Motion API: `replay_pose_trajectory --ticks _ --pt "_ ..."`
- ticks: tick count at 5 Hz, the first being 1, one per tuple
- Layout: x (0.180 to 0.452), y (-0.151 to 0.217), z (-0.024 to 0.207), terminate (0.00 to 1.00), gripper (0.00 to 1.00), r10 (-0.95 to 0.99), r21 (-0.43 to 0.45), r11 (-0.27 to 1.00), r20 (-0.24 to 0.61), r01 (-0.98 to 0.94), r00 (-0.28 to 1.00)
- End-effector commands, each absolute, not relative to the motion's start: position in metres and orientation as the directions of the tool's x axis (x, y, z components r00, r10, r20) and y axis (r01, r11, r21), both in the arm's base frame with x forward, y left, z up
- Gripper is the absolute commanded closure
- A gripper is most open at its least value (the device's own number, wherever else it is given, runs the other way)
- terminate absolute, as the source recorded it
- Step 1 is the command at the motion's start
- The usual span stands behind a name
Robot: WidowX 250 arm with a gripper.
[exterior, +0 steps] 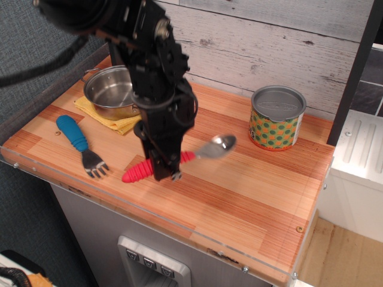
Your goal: Move the red spoon to the left of the can.
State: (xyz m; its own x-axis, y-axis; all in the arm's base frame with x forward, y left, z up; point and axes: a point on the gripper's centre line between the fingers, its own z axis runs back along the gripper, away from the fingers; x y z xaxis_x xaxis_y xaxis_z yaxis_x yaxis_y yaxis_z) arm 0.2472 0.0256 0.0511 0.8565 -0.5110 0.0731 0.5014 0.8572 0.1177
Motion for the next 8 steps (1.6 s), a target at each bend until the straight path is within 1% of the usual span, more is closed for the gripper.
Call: replay_pose_trajectory --ticks 1,2,4,5,6,8 --pt "0.243 0.033 0.064 0.0 1.0 -0.11 0.132 0.987 0.138 0.092 0.984" --pt "0.258 0.032 0.058 0.0 1.0 0.092 0.138 0.984 0.148 -0.112 0.985" --pt "0.297 0.026 0.05 0.0 1.0 0.254 0.12 0.953 0.19 -0.279 0.948" --pt "0.31 0.023 0.042 0.0 1.0 0.27 0.1 0.951 0.184 -0.292 0.945" --pt "0.322 0.017 0.035 0.0 1.0 0.237 0.097 0.962 0.163 -0.254 0.958" --pt "0.334 0.014 0.027 0.0 1.0 0.171 0.067 0.981 0.138 -0.182 0.975"
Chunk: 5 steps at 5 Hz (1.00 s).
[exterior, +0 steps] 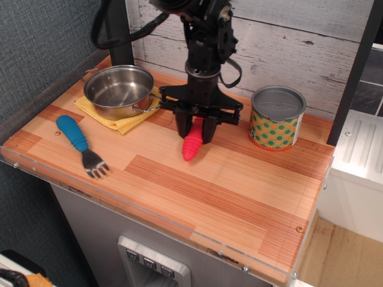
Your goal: Move the red spoon to the left of the can.
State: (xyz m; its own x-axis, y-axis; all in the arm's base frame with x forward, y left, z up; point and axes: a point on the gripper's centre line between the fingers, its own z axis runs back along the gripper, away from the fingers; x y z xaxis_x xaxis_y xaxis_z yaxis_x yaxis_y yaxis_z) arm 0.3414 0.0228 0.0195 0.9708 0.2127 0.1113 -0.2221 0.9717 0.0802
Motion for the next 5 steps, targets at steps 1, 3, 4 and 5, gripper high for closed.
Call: replay_pose_trajectory --ticks 1,3,4,5 --pt "0.333 0.015 0.026 0.0 1.0 0.142 0.06 0.987 0.132 -0.151 0.981" --pt "0.333 0.021 0.029 0.0 0.0 0.053 0.032 0.998 0.125 -0.058 0.991" --pt "0.333 0.023 0.035 0.0 0.0 0.055 0.012 0.998 0.144 -0.058 0.988" --pt "0.332 0.023 0.047 0.0 0.0 0.066 0.009 0.998 0.167 -0.068 0.984"
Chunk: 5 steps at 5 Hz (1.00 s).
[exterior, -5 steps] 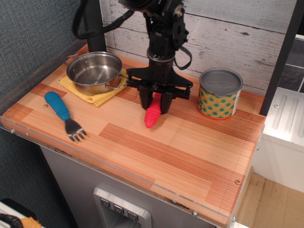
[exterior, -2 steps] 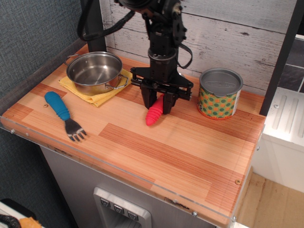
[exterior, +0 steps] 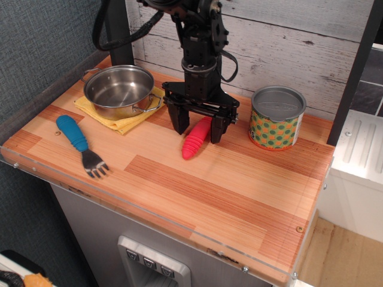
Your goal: Move the red spoon to the left of the can.
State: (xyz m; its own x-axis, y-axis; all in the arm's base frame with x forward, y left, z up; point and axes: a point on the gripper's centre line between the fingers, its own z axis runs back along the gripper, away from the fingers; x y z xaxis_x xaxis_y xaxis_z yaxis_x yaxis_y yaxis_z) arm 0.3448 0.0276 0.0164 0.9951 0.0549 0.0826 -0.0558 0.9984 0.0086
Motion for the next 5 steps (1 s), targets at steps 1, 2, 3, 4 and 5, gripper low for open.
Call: replay_pose_trajectory --ticks 1,2,3,4,5 --pt "0.326 0.026 0.061 0.0 0.0 0.091 0.066 0.992 0.17 -0.103 0.981" --pt "0.311 0.031 0.082 0.0 0.0 0.09 0.09 0.99 0.175 -0.107 0.981" --pt "0.293 0.033 0.102 0.0 0.0 0.087 0.106 0.989 0.168 -0.106 0.982" --pt "0.271 0.041 0.111 0.0 0.0 0.113 0.111 0.985 0.152 -0.131 0.982" --pt "0.252 0.032 0.12 0.0 0.0 0.098 0.103 0.988 0.161 -0.115 0.982"
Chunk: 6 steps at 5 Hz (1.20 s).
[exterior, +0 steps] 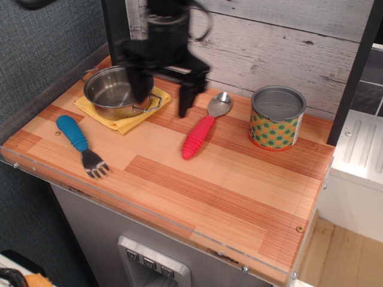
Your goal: Move the red spoon to the left of the can.
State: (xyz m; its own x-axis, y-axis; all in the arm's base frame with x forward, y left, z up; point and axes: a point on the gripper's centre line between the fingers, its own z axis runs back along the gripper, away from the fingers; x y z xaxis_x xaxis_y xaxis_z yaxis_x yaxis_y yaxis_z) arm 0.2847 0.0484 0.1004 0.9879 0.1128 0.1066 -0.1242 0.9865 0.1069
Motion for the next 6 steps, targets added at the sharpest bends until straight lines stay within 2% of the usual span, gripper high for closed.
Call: replay_pose_trajectory --ticks 1,3,4,5,6 --pt "0.235 0.021 0.126 0.0 0.0 0.092 0.106 0.988 0.152 -0.109 0.984" --pt "0.203 0.017 0.146 0.0 0.0 0.057 0.046 0.997 0.166 -0.066 0.984" --pt "0.191 0.007 0.151 0.0 0.0 0.008 0.052 0.999 0.153 -0.016 0.988" --pt "0.191 0.007 0.151 0.0 0.0 0.008 0.052 0.999 0.153 -0.016 0.988" --pt "0.191 0.007 0.151 1.0 0.0 0.008 0.052 0.999 0.153 -0.016 0.988"
